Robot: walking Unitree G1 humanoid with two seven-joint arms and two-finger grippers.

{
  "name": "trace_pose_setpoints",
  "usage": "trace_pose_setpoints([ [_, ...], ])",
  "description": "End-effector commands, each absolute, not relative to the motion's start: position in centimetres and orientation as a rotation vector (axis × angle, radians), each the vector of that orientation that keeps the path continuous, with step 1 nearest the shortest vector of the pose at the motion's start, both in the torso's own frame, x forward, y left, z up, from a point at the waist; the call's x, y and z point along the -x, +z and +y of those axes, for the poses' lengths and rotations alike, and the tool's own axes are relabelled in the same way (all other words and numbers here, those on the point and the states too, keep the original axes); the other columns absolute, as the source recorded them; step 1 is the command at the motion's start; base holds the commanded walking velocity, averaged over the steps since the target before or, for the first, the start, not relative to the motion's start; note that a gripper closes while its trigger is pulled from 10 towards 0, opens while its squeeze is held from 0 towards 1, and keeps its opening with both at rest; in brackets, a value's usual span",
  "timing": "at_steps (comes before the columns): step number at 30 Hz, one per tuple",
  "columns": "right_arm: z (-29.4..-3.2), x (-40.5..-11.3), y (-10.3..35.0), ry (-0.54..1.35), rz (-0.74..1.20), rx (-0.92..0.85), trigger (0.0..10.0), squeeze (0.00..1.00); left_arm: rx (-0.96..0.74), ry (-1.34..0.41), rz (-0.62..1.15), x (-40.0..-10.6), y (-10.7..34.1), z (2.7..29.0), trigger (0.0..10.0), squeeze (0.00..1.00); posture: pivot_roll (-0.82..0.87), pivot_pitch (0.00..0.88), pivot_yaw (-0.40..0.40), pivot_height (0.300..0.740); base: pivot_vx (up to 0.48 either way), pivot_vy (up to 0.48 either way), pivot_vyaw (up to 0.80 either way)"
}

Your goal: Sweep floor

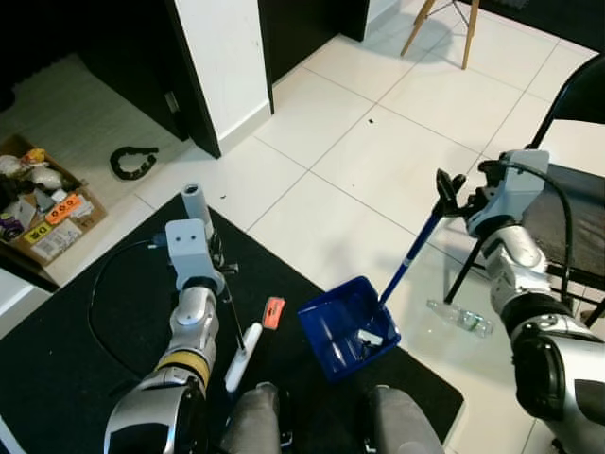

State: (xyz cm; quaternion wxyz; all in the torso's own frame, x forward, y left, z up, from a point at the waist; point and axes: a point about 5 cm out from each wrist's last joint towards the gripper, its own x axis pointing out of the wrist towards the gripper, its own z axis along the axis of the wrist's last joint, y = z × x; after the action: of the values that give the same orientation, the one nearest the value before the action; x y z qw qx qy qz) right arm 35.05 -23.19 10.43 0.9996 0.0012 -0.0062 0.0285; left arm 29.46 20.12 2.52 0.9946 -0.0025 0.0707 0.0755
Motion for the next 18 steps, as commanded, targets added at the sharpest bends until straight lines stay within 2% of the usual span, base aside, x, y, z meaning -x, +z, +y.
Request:
trace_pose_setpoints([
  [1, -23.6, -35.2, 10.5, 0.06, 0.015, 0.019, 10.0, 0.0, 0.018, 0.13, 0.106, -29.9, 3.1, 19.4, 10.0, 0.0, -0.07, 0.109, -0.053, 0.74, 0.0, 0.0, 0.0],
  [5, -23.8, -35.2, 10.6, 0.063, 0.021, 0.024, 10.0, 0.0, 0.007, 0.111, 0.096, -30.1, 3.3, 19.2, 10.0, 0.0, -0.06, 0.118, -0.055, 0.74, 0.0, 0.0, 0.0],
  [6, -23.9, -35.3, 10.7, 0.072, 0.028, 0.023, 10.0, 0.0, -0.012, 0.087, 0.069, -30.4, 3.8, 19.2, 10.0, 0.0, -0.05, 0.145, -0.06, 0.74, 0.0, 0.0, 0.0],
  [14, -23.2, -35.2, 10.1, 0.146, 0.072, 0.007, 10.0, 0.0, -0.046, 0.084, 0.013, -30.3, 4.7, 20.1, 10.0, 0.0, 0.0, 0.2, -0.055, 0.74, 0.0, 0.0, 0.0],
  [18, -23.4, -35.4, 10.4, 0.124, 0.076, 0.026, 10.0, 0.0, -0.047, 0.073, -0.032, -30.6, 5.5, 20.3, 10.0, 0.0, 0.0, 0.231, -0.06, 0.74, 0.0, 0.0, 0.0],
])
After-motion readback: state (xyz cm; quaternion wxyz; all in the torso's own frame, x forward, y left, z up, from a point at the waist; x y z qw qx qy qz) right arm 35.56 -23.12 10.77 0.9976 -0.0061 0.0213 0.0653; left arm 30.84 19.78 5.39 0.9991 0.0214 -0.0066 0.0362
